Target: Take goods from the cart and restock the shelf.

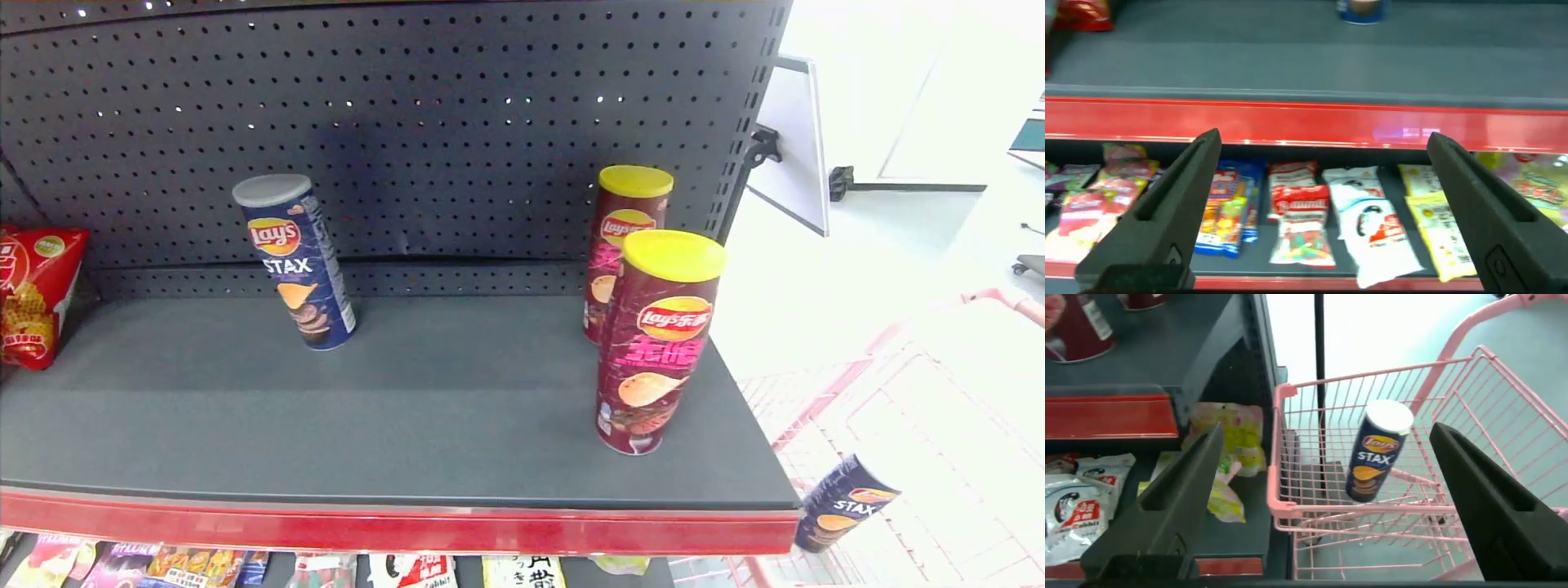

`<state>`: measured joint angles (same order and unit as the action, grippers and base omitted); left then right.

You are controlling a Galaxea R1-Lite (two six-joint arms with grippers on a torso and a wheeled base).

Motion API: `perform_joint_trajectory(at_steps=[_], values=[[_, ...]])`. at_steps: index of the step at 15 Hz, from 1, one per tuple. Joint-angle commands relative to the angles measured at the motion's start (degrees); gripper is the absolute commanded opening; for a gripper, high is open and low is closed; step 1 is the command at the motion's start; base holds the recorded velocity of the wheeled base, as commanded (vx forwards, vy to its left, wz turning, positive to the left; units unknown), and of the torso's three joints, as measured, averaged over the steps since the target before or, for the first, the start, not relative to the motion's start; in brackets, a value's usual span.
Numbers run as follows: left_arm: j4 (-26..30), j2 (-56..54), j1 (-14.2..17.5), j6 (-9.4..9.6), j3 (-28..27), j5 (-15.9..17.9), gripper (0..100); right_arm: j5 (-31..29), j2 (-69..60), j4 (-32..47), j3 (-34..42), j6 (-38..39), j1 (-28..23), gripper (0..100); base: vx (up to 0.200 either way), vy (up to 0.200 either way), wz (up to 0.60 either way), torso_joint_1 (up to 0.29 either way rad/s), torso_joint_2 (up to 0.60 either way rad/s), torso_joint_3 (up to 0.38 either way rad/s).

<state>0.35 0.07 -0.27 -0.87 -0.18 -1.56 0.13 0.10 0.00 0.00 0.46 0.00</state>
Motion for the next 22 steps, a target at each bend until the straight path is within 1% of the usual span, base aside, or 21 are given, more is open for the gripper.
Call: perform_joint_trajectory(at_steps=[1,18,22], values=[[0.0,0.01,0.0,-0.01,0.01,-0.02,100,0.04,0.08,0.0,0.0,-0.02,0.0,100,0.0,-0.2,0.0,0.002,0.0,0.007],[0.0,0.01,0.0,-0.01,0.01,-0.02,100,0.04,0.08,0.0,0.0,0.06,0.0,100,0.0,-0.2,0.0,0.002,0.0,0.003],[0.0,0.01,0.0,-0.01,0.01,-0.02,100,0.04,0.08,0.0,0.0,0.06,0.0,100,0.0,0.0,0.0,0.0,0.0,0.0]])
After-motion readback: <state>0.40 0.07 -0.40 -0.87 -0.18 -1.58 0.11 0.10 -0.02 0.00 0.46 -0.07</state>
